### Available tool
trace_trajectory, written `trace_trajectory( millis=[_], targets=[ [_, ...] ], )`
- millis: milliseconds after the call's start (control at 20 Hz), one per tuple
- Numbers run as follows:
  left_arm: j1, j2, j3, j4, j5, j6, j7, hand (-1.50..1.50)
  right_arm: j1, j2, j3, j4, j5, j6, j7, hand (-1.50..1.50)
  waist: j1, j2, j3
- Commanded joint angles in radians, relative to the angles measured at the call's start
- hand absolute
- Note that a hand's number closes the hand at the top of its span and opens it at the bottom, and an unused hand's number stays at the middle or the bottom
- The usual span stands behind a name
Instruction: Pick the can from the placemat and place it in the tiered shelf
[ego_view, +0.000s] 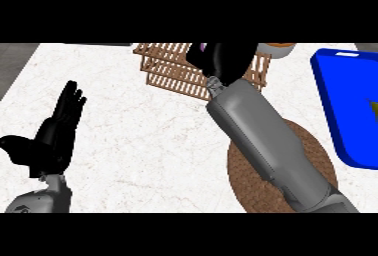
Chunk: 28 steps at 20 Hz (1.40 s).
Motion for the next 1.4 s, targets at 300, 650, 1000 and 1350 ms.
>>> trace_trajectory(
  millis=[300,650,1000,1350],
  targets=[
    [-0.002,0.014,0.009,0.008,0.018,-0.023,-0.004,0.00,-0.009,0.010,-0.107,0.164,-0.104,-0.311,0.070,-1.50,0.007,0.008,0.000],
    [0.005,-0.012,-0.001,0.015,-0.004,0.010,-0.012,0.00,-0.083,0.011,-0.139,0.297,-0.267,-0.378,-0.085,-1.50,-0.013,-0.001,0.000],
    [-0.028,0.039,0.048,-0.009,0.030,-0.011,0.043,0.00,-0.156,0.011,-0.141,0.275,-0.310,-0.507,-0.169,-1.50,-0.022,-0.005,0.001],
    [0.075,-0.006,0.015,-0.040,0.005,0.010,0.000,0.00,-0.168,-0.001,-0.188,0.210,-0.137,-0.549,0.034,-1.50,-0.058,-0.019,0.000]
  ],
)
